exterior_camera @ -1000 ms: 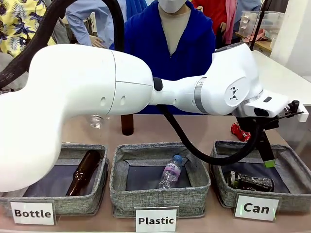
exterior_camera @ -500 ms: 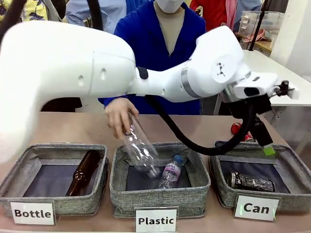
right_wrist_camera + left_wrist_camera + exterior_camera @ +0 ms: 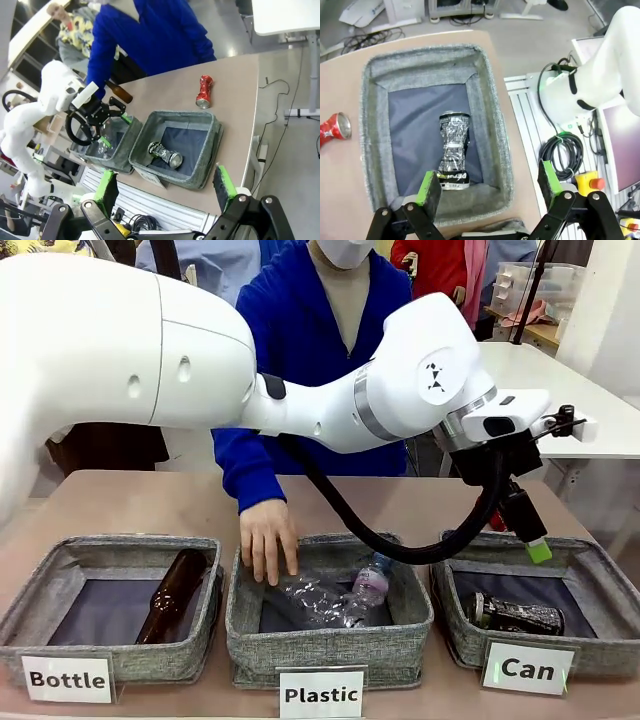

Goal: Sort the can waste into the basket.
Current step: Pick up the can waste from the table and place it in the right Fabric basket.

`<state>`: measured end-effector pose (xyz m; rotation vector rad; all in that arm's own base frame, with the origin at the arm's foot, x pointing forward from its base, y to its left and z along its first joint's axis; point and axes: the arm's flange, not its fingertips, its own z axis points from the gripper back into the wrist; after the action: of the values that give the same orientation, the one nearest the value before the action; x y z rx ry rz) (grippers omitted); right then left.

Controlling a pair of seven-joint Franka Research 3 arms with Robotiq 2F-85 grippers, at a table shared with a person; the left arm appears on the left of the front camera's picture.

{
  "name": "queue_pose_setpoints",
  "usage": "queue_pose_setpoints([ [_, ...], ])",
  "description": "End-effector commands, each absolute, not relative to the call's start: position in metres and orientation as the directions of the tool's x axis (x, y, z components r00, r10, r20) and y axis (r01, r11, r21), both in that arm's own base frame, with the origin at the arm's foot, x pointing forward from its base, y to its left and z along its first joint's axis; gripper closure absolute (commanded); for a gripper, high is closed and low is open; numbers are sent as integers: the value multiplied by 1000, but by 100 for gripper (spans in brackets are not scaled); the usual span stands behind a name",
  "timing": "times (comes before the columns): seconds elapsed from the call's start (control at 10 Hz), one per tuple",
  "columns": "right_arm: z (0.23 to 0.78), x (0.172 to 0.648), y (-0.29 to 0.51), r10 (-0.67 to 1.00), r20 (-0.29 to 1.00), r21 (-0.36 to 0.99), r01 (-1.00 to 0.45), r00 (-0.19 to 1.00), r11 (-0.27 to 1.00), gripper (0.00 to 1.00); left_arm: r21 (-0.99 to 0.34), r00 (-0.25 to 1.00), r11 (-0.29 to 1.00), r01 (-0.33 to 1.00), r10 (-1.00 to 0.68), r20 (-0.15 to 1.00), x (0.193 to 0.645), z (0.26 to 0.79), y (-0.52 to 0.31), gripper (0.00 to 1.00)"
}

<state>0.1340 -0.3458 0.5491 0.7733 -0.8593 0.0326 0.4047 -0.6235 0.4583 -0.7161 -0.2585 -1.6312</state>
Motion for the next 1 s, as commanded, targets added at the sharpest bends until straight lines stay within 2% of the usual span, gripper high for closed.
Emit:
queue_pose_setpoints([
  [0.0,553,136,-347,-306,643,636,-267,702,724,0,-231,-29,-217,948,-784,620,400,463,-609,0],
  [0.3,551,141,-339,-295,598,659,-247,746,710,0,-258,-2,-212,942,-777,629,402,470,-596,0],
  [0.4,545,152,-328,-294,539,679,-200,789,707,0,-318,71,-157,935,-795,602,405,477,-579,0],
  [0.6,529,181,-296,-308,422,724,-113,853,681,0,-409,348,115,905,-752,559,410,495,-529,0],
  [0.8,509,213,-251,-302,318,791,-77,899,607,0,-517,486,175,838,-670,561,405,509,-460,0],
  [0.9,495,226,-220,-286,287,790,-57,914,611,0,-559,531,174,811,-620,577,397,514,-418,0],
])
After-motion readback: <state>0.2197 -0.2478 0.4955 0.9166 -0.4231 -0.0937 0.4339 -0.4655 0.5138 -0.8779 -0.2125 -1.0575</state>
